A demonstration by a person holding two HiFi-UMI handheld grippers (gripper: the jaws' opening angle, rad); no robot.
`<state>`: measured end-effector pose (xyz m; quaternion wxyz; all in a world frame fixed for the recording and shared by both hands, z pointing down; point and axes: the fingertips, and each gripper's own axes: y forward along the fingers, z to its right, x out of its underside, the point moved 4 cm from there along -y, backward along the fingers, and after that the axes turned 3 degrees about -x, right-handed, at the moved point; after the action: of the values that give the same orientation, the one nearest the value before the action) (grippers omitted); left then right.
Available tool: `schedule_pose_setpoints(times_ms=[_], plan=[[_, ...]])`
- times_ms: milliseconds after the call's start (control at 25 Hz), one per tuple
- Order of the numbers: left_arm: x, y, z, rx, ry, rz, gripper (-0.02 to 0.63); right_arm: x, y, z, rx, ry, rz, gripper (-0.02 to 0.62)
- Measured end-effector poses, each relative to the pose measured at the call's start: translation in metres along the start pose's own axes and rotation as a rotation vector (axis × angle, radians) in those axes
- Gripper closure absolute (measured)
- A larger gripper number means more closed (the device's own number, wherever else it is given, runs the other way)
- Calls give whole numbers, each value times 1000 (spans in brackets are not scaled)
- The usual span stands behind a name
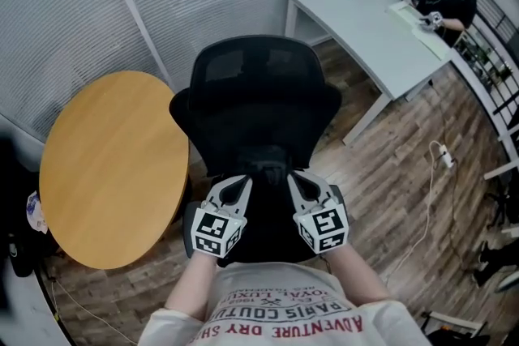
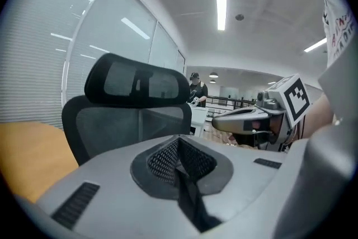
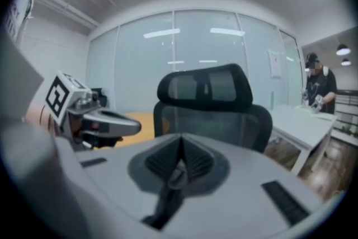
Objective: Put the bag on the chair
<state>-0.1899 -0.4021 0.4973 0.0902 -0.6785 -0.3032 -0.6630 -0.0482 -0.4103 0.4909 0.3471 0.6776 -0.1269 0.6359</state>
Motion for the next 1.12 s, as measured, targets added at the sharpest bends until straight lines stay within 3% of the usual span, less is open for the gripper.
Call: schedule_pose_setpoints(times_ms=[320,520,1120], plan=[[-76,-30,22,-10,113,177,578,-57,-27,-7,-42,-53,166,568],[-105,-46,31,-20,137,244,578,-81,-37,-10,-52,-81,227,568],[-103,-48,27,-54,151,224,578,-82,-41,-10,-74,-80,222,569]])
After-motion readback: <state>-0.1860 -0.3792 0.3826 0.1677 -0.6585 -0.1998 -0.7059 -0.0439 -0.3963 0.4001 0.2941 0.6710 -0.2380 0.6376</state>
